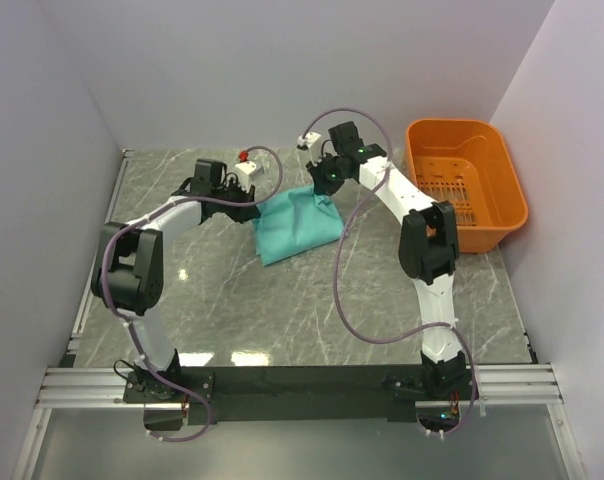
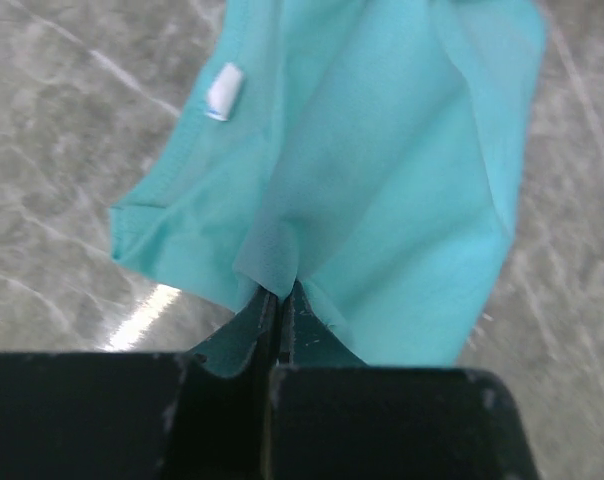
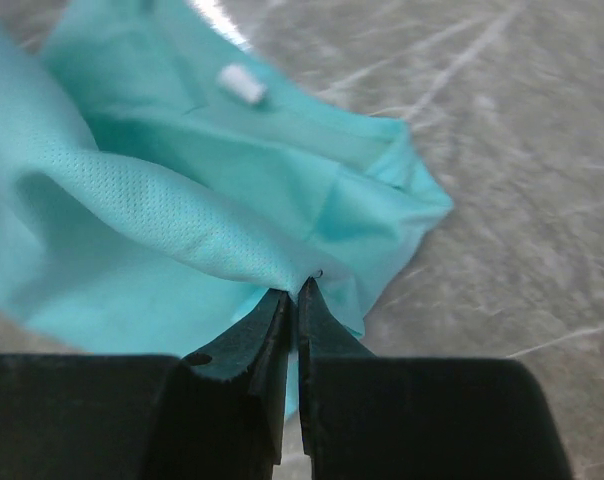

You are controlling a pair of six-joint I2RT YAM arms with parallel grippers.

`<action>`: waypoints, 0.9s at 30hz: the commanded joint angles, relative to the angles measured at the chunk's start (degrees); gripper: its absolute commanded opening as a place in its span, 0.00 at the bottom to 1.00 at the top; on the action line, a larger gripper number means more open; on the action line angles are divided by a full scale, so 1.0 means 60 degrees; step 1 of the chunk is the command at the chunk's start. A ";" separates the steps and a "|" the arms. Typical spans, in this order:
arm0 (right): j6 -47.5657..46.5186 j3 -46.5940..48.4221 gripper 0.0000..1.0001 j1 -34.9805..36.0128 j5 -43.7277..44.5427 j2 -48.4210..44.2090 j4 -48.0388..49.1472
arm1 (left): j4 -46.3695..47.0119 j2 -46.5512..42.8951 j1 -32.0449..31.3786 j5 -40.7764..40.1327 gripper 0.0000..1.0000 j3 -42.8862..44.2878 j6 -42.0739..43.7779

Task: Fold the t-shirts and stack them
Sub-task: Fold the tshirt

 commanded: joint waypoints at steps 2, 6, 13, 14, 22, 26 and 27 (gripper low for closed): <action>0.1416 0.0736 0.00 -0.0066 0.2085 0.0783 0.1315 | 0.0902 0.0741 0.0115 -0.1001 0.00 0.0934 -0.0535; 0.1534 0.1189 0.00 -0.0008 0.2583 0.1397 0.1302 | 0.0975 0.1254 0.0202 -0.1705 0.00 0.1243 -0.0799; 0.1607 0.1704 0.00 0.0110 0.2936 0.1619 0.1475 | 0.1035 0.1708 0.0320 -0.1665 0.00 0.1520 -0.1035; 0.1622 0.1718 0.00 0.0139 0.2980 0.1619 0.1476 | 0.0830 0.1796 0.0306 -0.1649 0.01 0.1609 -0.1034; 0.2279 0.1792 0.26 0.0329 0.4542 0.1721 0.2250 | 0.0580 0.2426 0.0306 -0.2189 0.16 0.2633 -0.1647; 0.2822 0.1689 0.49 0.0373 0.5963 0.1634 0.2823 | 0.0813 0.2193 0.0291 -0.3432 0.73 0.2738 -0.2103; 0.2925 0.1675 0.53 0.0388 0.6157 0.1590 0.2911 | 0.0959 0.1830 0.0276 -0.3596 0.77 0.2651 -0.2118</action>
